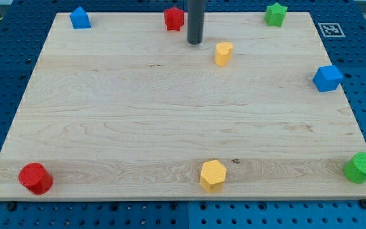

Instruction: Push the green circle towards the center of the board

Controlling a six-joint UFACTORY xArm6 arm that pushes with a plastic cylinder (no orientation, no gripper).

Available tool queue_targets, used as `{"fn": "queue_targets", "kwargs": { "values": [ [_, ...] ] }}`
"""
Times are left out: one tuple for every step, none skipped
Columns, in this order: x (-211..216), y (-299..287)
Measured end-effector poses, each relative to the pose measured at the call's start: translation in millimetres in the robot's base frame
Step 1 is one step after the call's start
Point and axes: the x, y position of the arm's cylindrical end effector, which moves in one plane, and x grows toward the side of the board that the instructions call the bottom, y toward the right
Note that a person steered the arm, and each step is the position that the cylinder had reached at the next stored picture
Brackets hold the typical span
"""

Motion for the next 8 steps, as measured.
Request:
{"fn": "queue_targets", "kwargs": {
  "values": [
    [21, -27],
    [55, -31],
    [92, -22],
    [116, 9],
    [118, 54],
    [133, 105],
    [176, 133],
    [202, 166]
  ]
}}
